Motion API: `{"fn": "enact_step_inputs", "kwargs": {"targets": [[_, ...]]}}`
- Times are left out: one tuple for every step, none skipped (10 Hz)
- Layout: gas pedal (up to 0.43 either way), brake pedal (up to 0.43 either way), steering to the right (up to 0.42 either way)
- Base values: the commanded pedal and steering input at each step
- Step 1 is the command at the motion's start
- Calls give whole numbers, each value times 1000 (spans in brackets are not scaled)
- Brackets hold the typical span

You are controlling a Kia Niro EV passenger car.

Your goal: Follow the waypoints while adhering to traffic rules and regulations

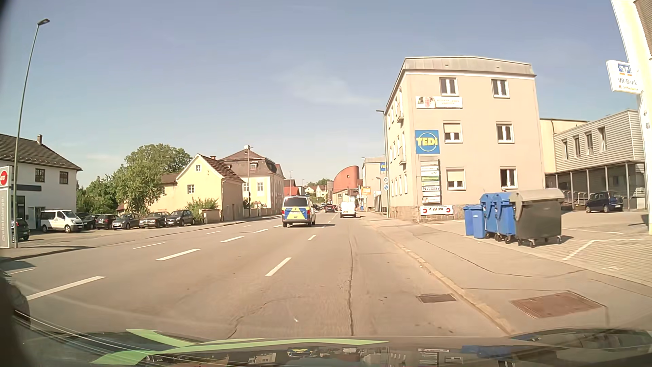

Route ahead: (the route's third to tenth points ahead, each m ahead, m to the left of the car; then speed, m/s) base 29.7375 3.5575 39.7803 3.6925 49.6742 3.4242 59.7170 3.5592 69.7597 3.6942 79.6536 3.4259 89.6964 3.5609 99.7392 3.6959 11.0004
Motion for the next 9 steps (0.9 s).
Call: {"fn": "enact_step_inputs", "kwargs": {"targets": [[39, 0, -8], [39, 0, -8], [39, 0, -8], [39, 0, -8], [28, 0, -8], [28, 0, -7], [28, 0, -4], [20, 0, -2], [8, 0, -2]]}}
